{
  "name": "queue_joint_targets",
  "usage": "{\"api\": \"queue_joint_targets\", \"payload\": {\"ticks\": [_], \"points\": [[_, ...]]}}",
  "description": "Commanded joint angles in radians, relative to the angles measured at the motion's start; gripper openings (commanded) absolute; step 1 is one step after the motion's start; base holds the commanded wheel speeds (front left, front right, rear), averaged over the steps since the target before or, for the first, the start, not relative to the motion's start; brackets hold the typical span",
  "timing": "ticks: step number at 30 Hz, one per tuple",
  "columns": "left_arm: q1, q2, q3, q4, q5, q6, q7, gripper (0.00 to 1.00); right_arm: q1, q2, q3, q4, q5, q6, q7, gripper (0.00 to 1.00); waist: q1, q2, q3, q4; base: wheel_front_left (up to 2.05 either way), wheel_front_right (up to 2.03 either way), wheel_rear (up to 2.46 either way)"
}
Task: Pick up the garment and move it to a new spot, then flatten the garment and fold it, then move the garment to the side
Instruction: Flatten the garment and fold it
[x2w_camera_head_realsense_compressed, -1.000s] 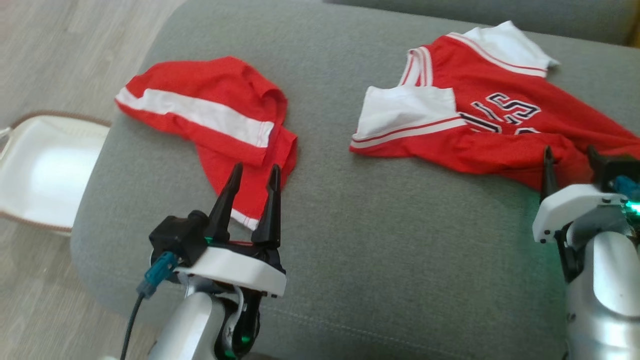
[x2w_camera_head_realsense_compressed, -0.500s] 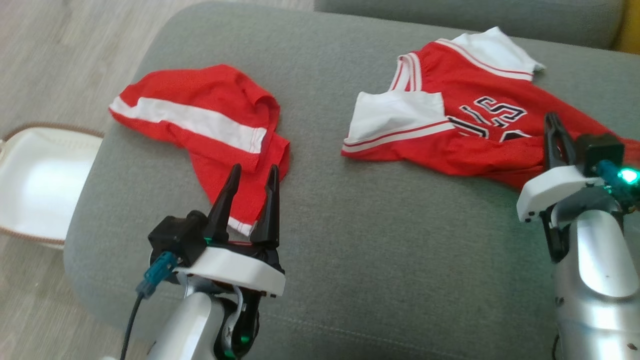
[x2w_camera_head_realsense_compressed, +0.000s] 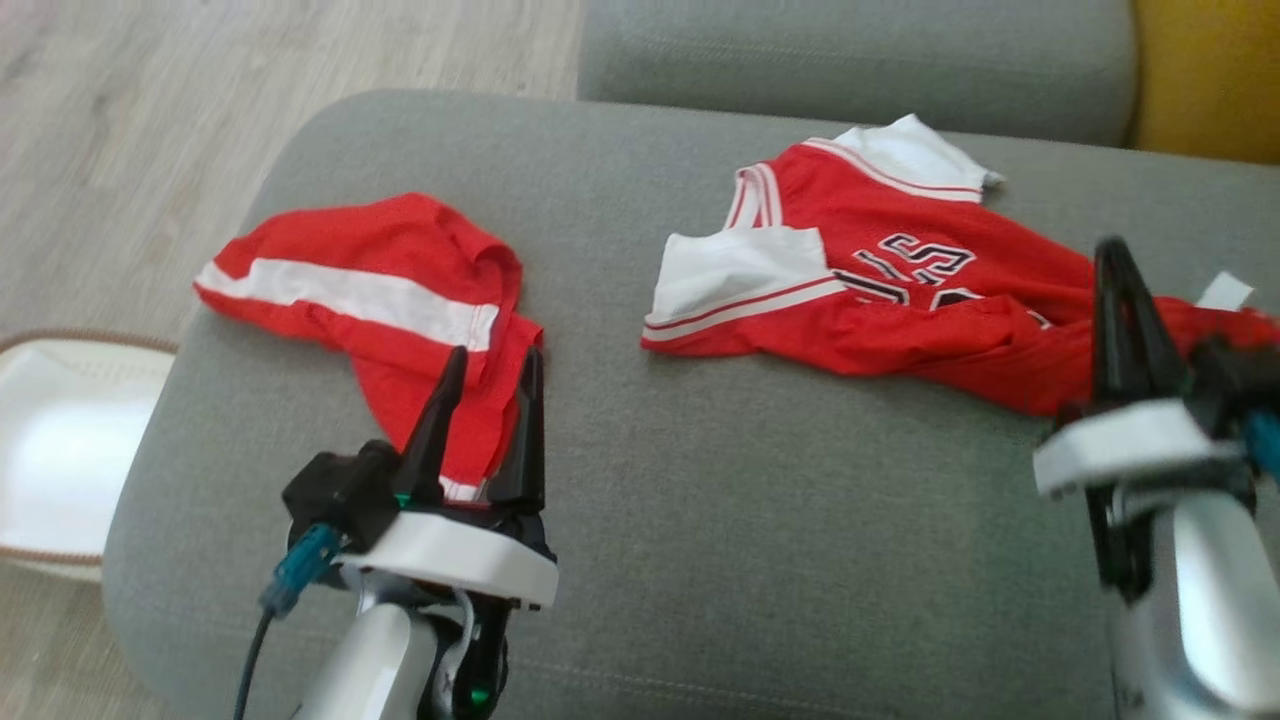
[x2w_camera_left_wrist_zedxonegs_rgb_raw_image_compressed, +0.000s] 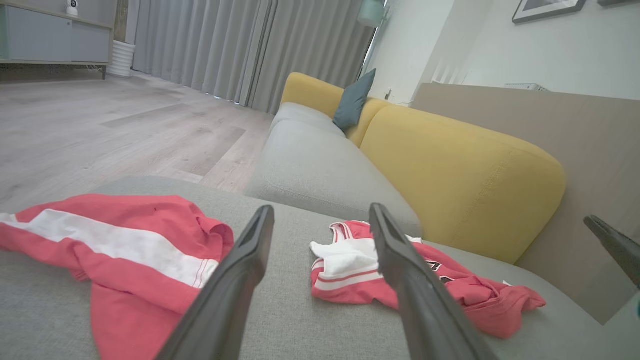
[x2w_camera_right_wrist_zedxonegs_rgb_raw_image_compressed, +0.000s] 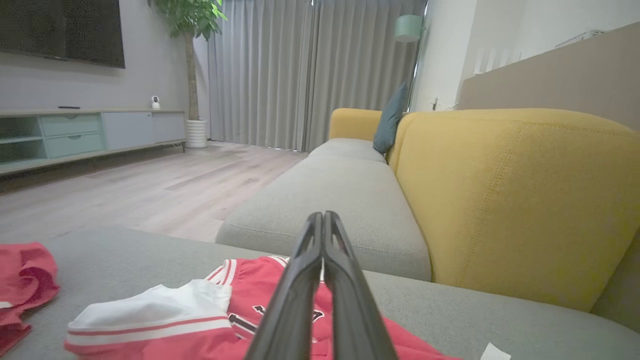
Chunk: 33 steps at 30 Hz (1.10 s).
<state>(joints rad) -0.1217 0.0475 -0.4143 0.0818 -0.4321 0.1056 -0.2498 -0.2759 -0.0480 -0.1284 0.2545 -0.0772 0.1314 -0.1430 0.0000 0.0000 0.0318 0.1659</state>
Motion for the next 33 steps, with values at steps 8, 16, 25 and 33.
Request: {"api": "queue_joint_targets", "payload": {"ticks": [8,16,25,33], "points": [[0.002,0.003,0.049,-0.057,0.024,-0.018,-0.012,1.0,0.185,-0.002,0.02,-0.194,0.127,-0.001,-0.015,0.0,0.0,0.0,-0.032,-0.058,0.0,0.0,0.0],[0.029,0.003,0.053,-0.066,0.03,-0.028,-0.012,1.0,0.29,-0.002,0.011,-0.212,0.162,-0.001,-0.009,1.0,0.0,0.0,-0.035,-0.095,0.0,0.0,0.0],[0.014,0.003,0.042,-0.088,0.024,-0.035,-0.012,1.0,0.242,-0.002,-0.004,-0.2,0.126,-0.001,0.052,1.0,0.0,0.0,0.0,-0.078,0.0,0.0,0.0],[-0.022,0.003,0.029,-0.087,0.026,-0.043,-0.012,1.0,0.079,-0.002,0.01,-0.129,0.035,-0.001,0.202,1.0,0.0,0.0,0.083,-0.03,0.0,0.0,0.0]]}}
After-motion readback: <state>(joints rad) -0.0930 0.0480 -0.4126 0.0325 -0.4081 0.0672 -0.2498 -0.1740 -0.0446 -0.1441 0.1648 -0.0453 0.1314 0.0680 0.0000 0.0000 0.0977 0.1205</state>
